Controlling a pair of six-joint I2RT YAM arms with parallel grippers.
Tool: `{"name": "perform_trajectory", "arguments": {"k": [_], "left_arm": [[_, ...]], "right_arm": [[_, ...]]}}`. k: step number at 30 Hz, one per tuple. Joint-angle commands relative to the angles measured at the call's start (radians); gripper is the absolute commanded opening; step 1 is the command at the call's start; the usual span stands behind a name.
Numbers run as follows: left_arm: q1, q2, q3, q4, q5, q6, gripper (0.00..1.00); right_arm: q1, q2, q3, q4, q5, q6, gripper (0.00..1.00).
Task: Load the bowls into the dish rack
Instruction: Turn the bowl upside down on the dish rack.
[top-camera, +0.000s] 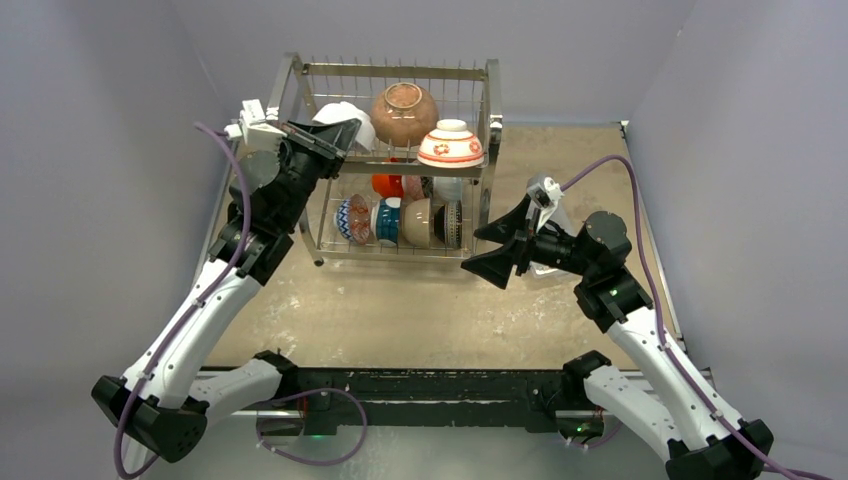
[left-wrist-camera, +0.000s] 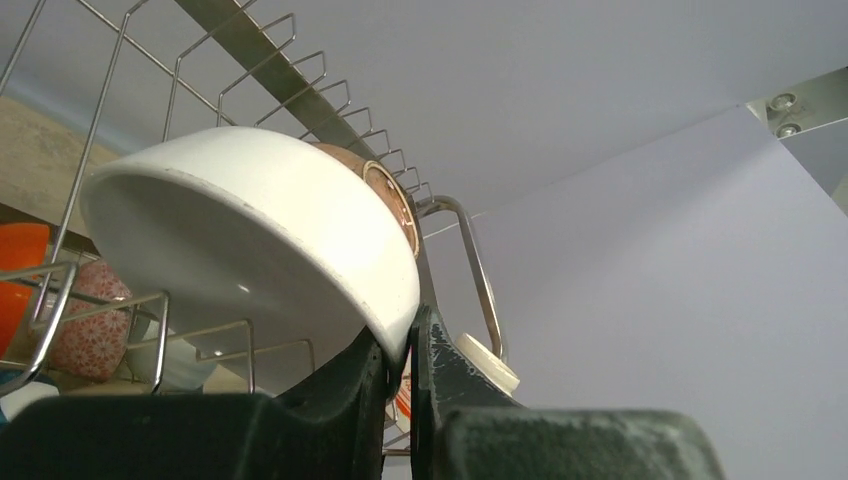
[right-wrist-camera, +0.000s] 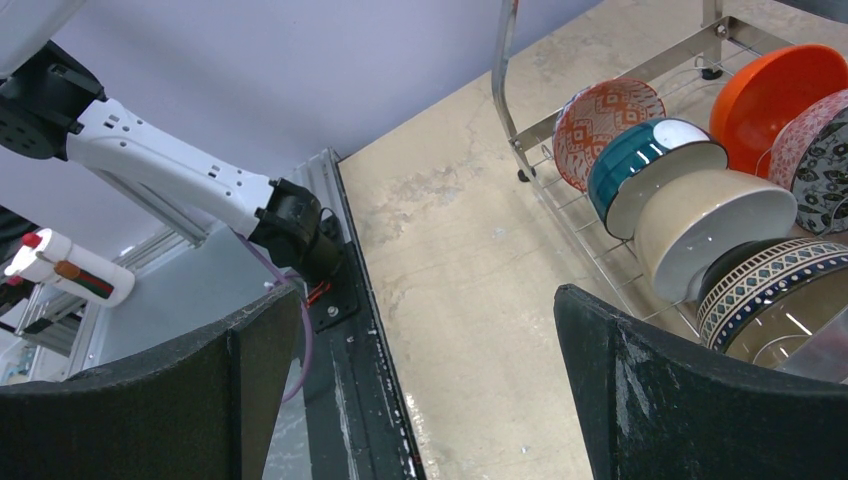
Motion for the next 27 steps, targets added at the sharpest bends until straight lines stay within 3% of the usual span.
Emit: {"name": "perform_trajectory", "arguments": {"k": [1,19,24,27], "left_arm": [[-0.001,-0.049,-0.034,-0.123,-0.013,-0.004,0.11],[-0.001,-0.188,-0.162,-0.14,0.051,-0.033,0.57],[-0.001,-0.221,-0.18,-0.151,0.059,0.006,0.69],[-0.003,-0.242,-0.151,-0.168,0.045,0.091,0.72]], "right_arm": [[0.004,-0.007,0.004,0.036,-0.015,0.006,0.99],[0.003,-0.002,0.016,0.033,-0.016,0.006,0.99],[0.004,-0.008,0.018,0.02,-0.009,0.0,0.99],[0.004,-0.013,0.017,0.013,-0.006,-0.003,0.99]]}}
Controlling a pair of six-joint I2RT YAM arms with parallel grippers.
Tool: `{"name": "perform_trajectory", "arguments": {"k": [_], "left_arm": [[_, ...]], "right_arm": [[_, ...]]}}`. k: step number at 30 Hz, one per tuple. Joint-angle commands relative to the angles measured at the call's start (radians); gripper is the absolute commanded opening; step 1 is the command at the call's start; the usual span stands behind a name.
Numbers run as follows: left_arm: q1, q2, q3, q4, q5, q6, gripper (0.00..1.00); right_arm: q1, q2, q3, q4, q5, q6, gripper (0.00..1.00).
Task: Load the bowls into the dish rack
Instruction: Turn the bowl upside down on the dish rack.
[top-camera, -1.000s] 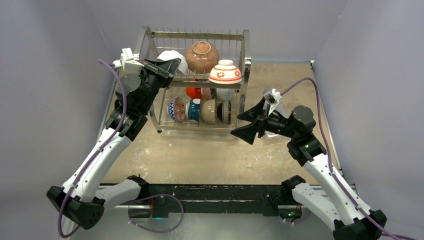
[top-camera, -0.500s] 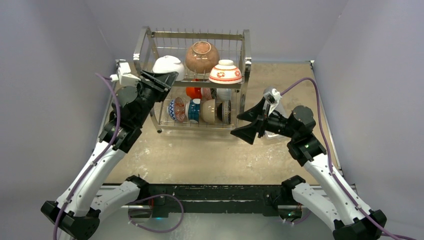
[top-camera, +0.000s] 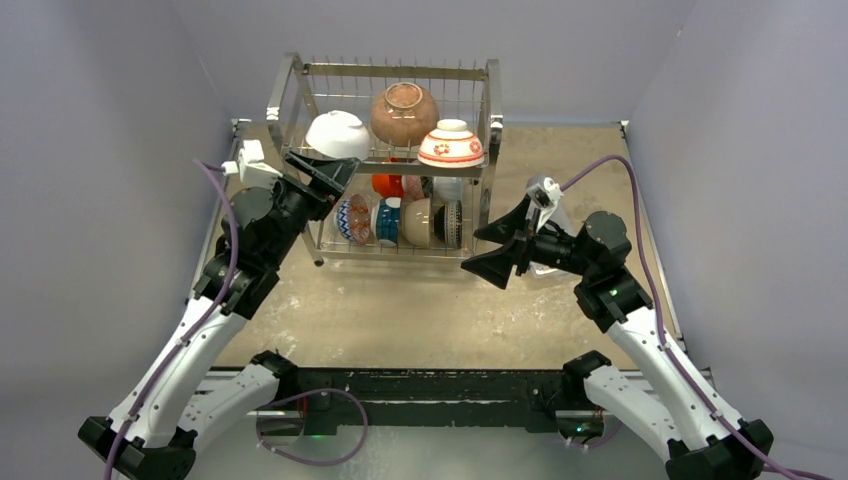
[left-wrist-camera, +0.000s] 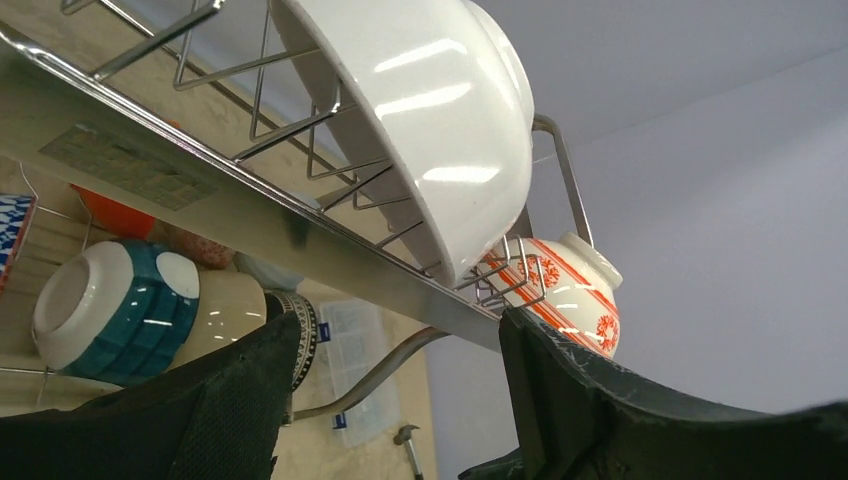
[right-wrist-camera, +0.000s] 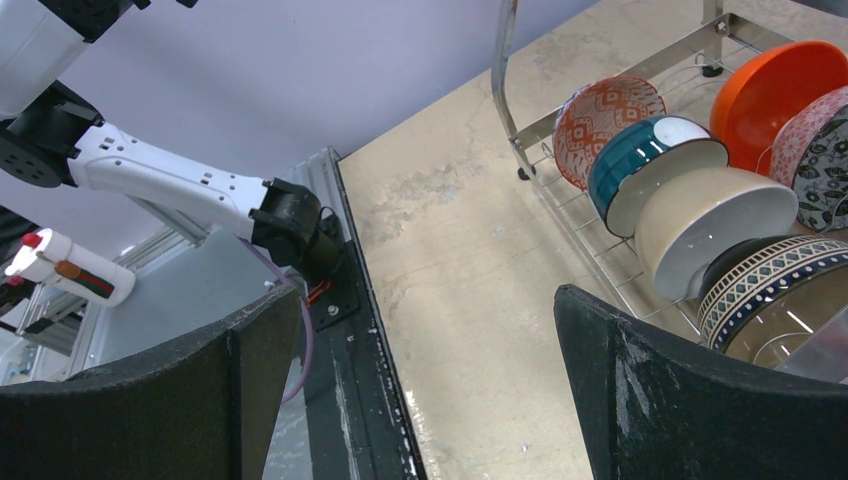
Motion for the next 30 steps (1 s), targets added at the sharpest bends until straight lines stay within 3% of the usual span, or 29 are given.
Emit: {"name": "perform_trajectory", "arguments": {"k": [1,8,18,22,30], "left_arm": [[-0.002,-0.047,0.046,-0.014,-0.002,0.13,0.72],[-0.002,-0.015,0.246,-0.171,-0.023,0.393,0.68],[-0.001,0.074,0.468,-0.324,-0.196,0.618,0.63],[-0.001,0.18,0.628,-0.375,-0.213,0.723,0.64],[-0.001,0.535,1.045,-0.602,-0.105,0.837,0.69]], "right_arm": [[0.003,-0.013,0.016,0.014,-0.005,-0.005,0.99],[0.003,-0.018,0.017,0.003,-0.004,-0.012,0.99],[0.003,-0.015,0.016,-0.008,-0.001,-0.03,0.99],[0.004,-0.009,0.015,-0.006,-0.001,-0.03,0.99],[0.003,-0.007,0.015,-0.009,0.002,-0.033,0.99]]}}
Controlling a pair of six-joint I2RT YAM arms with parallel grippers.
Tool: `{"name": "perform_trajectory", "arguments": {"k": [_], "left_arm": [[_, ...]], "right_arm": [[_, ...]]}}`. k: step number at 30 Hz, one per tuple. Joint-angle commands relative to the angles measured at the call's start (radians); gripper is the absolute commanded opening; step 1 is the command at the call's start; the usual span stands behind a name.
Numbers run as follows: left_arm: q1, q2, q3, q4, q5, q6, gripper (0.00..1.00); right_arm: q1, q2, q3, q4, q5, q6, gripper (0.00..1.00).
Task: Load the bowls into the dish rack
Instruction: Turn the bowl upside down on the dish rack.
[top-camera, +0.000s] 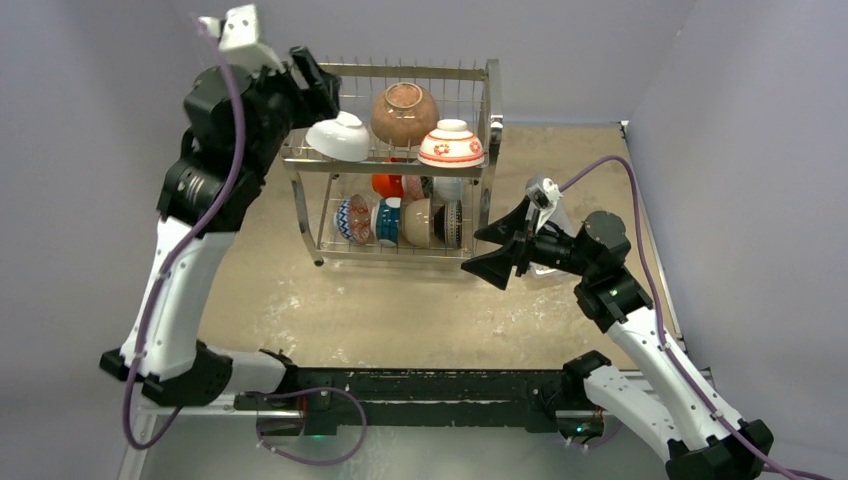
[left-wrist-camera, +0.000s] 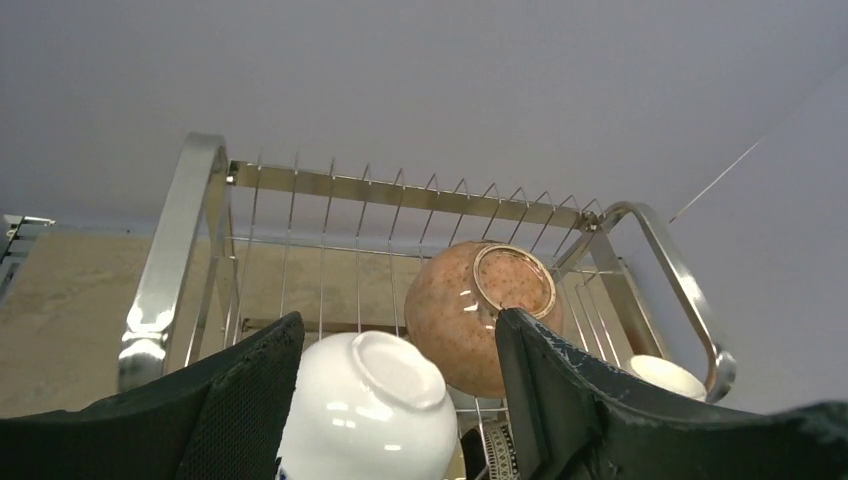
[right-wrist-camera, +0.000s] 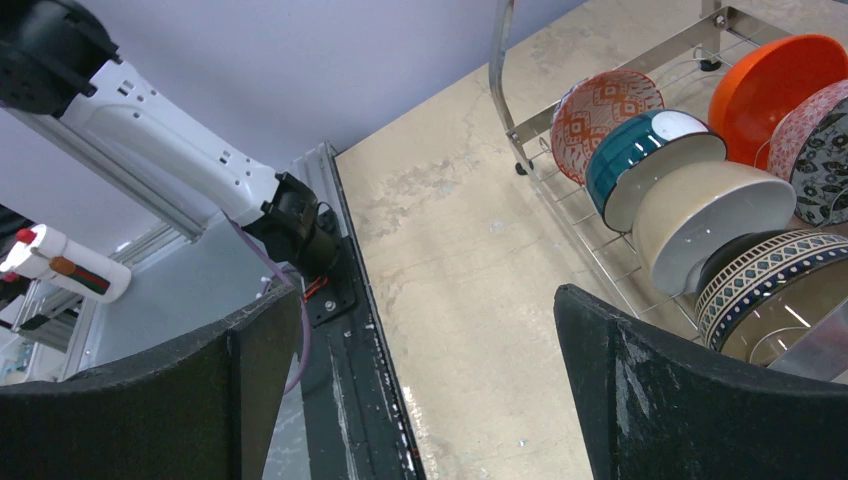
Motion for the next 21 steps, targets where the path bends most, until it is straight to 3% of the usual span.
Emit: {"name": "perform_trajectory", "arguments": {"k": [1,8,21], "left_arm": [[-0.001,0.168,0.186,-0.166,0.063,0.102,0.7],[-0.001,0.322,0.301,-0.263,0.071,0.141,0.7],[-0.001,0.207,0.079,-0.252,-0.093,0.158,0.58]], "right_arm": [[0.003,-0.008,0.015,0.01,0.002,-0.017,0.99],[0.004,-0.024,0.013,-0.008,0.013,-0.019,0.99],[0.003,-0.029,0.006,-0.01,0.015,-0.02,0.99]]}}
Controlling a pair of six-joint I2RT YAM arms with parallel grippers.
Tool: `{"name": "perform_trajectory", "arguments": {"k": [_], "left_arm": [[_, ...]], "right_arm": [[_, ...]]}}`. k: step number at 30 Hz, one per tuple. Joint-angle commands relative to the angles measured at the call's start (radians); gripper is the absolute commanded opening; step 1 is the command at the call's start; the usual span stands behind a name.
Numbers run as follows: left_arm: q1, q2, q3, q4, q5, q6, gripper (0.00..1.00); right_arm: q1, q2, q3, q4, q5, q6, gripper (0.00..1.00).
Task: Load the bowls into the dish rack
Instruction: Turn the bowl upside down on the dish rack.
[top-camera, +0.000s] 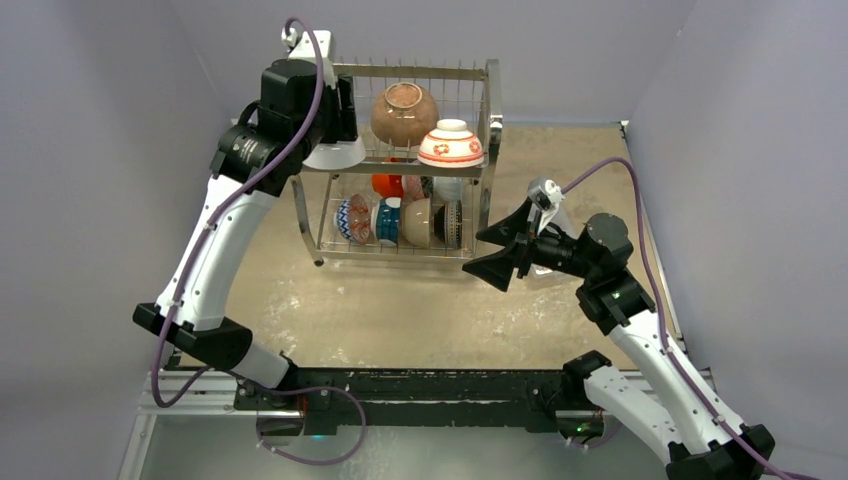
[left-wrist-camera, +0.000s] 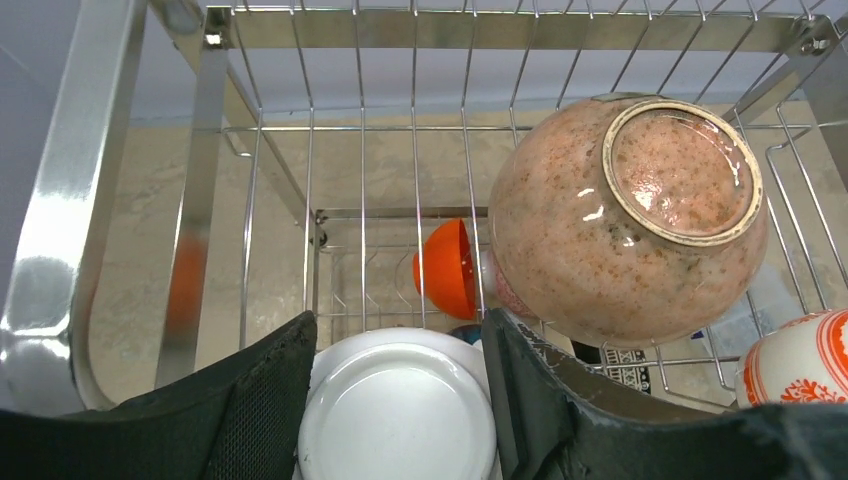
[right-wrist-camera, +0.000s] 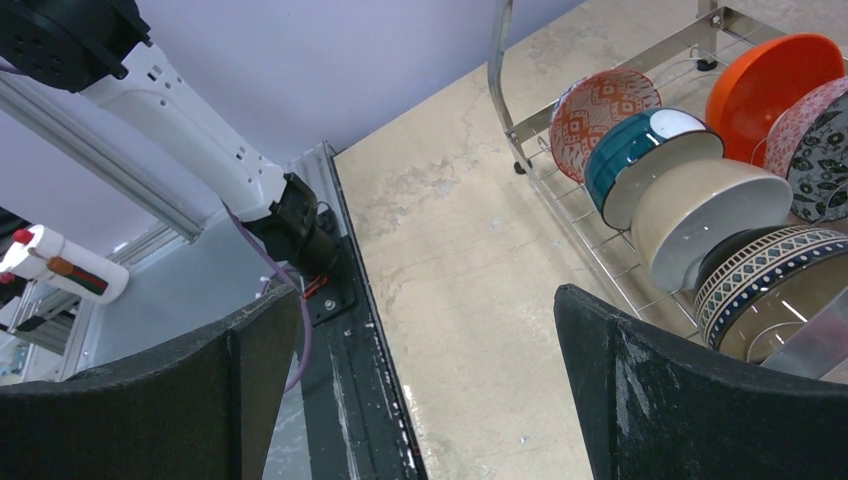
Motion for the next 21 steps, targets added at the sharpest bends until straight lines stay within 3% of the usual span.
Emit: {"name": "perform_trajectory", "arguments": {"k": [1,6,13,21], "left_arm": [[-0.001,-0.076,-0.074,0.013,-0.092,0.021,0.57],[-0.001,-0.14,-0.156,0.073,-0.064,0.014,0.58],[-0.001,-0.227,-0.203,0.197,0.052,-0.009,0.75],[-0.001,-0.35,-0.27,0.325,0.078,-0.051,0.94]], "right_arm": [[0.003,-0.007,0.006,0.011,0.006,-0.015,0.99],[0.003,-0.004,0.005,0.017,0.005,-0.013,0.99],[0.003,-0.003,0.017,0.011,0.015,-0.011,0.99],[0.003,-0.01,0.011,-0.007,0.032,-0.013,0.99]]}}
